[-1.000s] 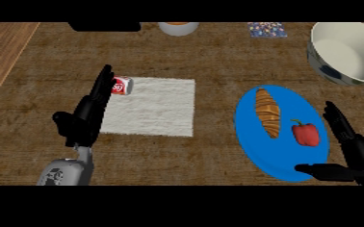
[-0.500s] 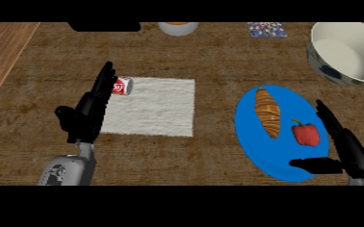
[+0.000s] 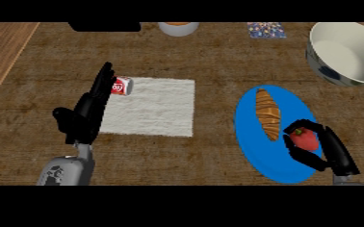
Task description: Pick the bell pepper from the plate and place it in the bowl
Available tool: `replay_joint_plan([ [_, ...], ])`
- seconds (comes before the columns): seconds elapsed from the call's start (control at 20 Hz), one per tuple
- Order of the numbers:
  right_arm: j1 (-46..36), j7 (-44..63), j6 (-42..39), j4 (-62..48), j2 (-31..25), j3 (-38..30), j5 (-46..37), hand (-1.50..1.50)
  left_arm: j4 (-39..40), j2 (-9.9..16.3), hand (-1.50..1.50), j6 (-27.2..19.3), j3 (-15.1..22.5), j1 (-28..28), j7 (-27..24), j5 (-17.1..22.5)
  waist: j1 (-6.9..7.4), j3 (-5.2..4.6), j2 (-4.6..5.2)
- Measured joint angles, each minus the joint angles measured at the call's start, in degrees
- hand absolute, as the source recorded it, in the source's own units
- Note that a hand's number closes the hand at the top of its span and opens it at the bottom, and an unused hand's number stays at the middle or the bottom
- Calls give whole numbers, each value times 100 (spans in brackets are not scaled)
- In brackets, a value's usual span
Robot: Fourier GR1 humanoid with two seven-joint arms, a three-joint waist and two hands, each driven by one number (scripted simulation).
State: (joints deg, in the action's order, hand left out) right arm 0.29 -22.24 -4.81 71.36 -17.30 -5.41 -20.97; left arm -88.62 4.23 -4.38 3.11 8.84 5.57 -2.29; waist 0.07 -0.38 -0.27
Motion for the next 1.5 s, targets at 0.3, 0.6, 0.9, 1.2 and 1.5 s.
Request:
replay_joint_plan([
  [0.3, 227, -365, -541, 282, -136, 106, 153, 150, -37, -44, 0, 4, -20, -23, 46, -32, -21, 13, 4],
  [0.6, 322, -1775, -2353, 460, -1611, 490, 436, 150, -23, -73, 0, -15, 9, -36, 18, -61, -1, 40, 10],
  [0.9, 438, -2460, -2529, 908, -2675, 310, 1398, 150, -49, -20, 0, 31, -57, -169, -45, -8, -61, 46, -4],
  [1.2, 619, -2748, -2364, 1324, -3511, -354, 2513, 150, -106, -36, 0, -15, -71, -220, -27, -23, -141, 44, -15],
  [1.5, 681, -2487, -2459, 1382, -4370, -1155, 3594, 150, -93, -88, 0, -54, -12, -219, -69, -94, -114, 37, -1],
])
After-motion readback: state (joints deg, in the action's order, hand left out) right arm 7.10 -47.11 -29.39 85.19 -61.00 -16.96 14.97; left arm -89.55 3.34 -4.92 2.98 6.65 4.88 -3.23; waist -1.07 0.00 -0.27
